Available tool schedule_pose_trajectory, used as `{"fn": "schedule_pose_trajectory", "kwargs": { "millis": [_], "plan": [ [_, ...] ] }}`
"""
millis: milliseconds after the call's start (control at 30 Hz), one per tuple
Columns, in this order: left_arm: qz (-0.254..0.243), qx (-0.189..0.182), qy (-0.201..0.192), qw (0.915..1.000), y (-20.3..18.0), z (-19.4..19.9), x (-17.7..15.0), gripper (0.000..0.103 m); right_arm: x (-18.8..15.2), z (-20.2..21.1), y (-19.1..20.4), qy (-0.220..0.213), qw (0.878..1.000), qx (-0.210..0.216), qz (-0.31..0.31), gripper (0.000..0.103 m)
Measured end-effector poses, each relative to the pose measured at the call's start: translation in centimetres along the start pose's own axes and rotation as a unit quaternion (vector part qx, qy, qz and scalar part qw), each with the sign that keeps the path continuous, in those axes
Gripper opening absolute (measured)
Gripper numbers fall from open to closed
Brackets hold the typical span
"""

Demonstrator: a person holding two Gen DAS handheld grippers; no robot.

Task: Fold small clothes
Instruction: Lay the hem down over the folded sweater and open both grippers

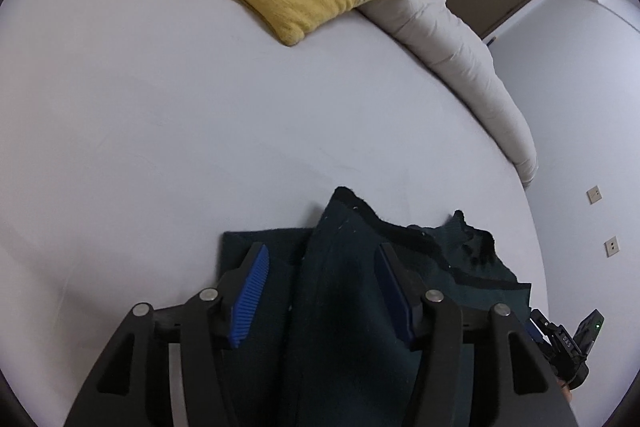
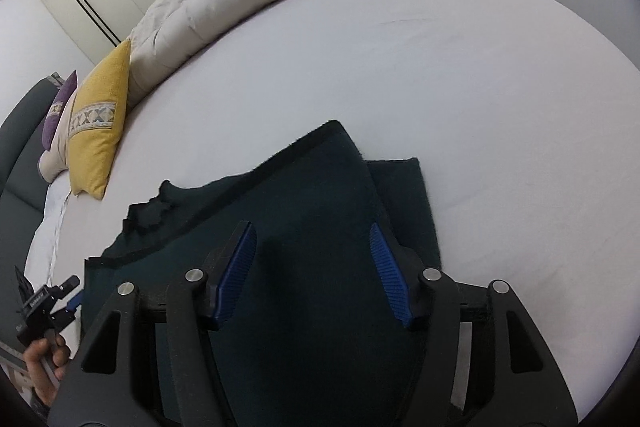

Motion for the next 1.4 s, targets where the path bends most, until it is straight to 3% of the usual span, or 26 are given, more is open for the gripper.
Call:
{"fn": "schedule_pose_trajectory", "kwargs": {
  "millis": [33, 133, 233, 467, 567, 700, 800, 867, 933, 1000, 1067, 1167, 1267, 1400],
  "plan": [
    [-0.005, 0.002, 0.002, 1.0, -0.3, -0.2, 0.0, 0.056, 0.0, -0.1, 0.3, -0.004, 1.0, -0.002, 0.005, 0.055],
    [-0.033, 0.01, 0.021, 0.9992, -0.9, -0.9, -0.5, 0.018, 0.1, -0.1, 1.0, -0.011, 1.0, -0.013, 0.025, 0.055],
    [-0.027, 0.005, 0.019, 0.9994, -0.5, -1.0, -1.0, 0.007, -0.4, 0.0, 0.4, -0.008, 0.999, -0.017, 0.037, 0.054],
    [-0.005, 0.014, -0.045, 0.9989, 0.3, 2.7, -0.8, 0.006, -0.7, 1.2, -1.1, -0.018, 0.999, -0.017, 0.037, 0.05],
    [0.01, 0.03, -0.019, 0.9993, 1.9, 1.0, -2.2, 0.007, -1.1, 0.3, -1.5, -0.013, 0.998, -0.033, 0.046, 0.049],
    [0.007, 0.035, -0.027, 0.999, 2.0, 1.3, -2.4, 0.01, -1.2, 0.4, -1.5, -0.022, 0.997, -0.044, 0.061, 0.049],
    [0.005, 0.043, -0.043, 0.9981, 1.6, 3.0, -2.2, 0.02, -1.2, 1.7, -1.4, -0.026, 0.997, -0.045, 0.051, 0.049],
    [-0.015, 0.051, -0.061, 0.9967, 0.7, 4.7, -2.4, 0.033, -1.4, 3.0, -0.8, -0.039, 0.997, -0.033, 0.051, 0.049],
    [-0.042, 0.05, -0.06, 0.9961, -0.5, 5.6, -3.6, 0.038, -1.9, 4.4, -0.6, -0.053, 0.997, -0.022, 0.054, 0.049],
    [-0.086, 0.079, -0.033, 0.9926, -1.3, 4.7, -5.4, 0.038, -3.0, 4.2, -1.0, -0.038, 0.997, -0.027, 0.059, 0.049],
    [-0.097, 0.084, 0.0, 0.9917, -1.1, 3.4, -7.3, 0.033, -4.3, 3.0, -2.0, -0.009, 0.997, -0.049, 0.064, 0.049],
    [-0.133, 0.108, -0.014, 0.9851, -1.6, 3.9, -9.0, 0.03, -4.8, 4.2, -2.7, -0.029, 0.995, -0.058, 0.073, 0.049],
    [-0.136, 0.109, -0.018, 0.9845, -1.3, 4.6, -9.8, 0.026, -5.0, 5.8, -3.4, -0.043, 0.995, -0.056, 0.065, 0.049],
    [-0.127, 0.116, -0.022, 0.9848, -1.0, 5.5, -10.4, 0.025, -5.9, 6.1, -6.6, -0.031, 0.992, -0.107, 0.052, 0.049]
  ]
}}
Point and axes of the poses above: each gripper's, at about its wrist camera, not at the fingertips, and z roughly against the way its jaws point, y to its left, x to its top, the point moved 6 cm from there along -z, roughly the way its jaws point, and after that the axes turned 9 degrees about -z, right-handed, at the moved point
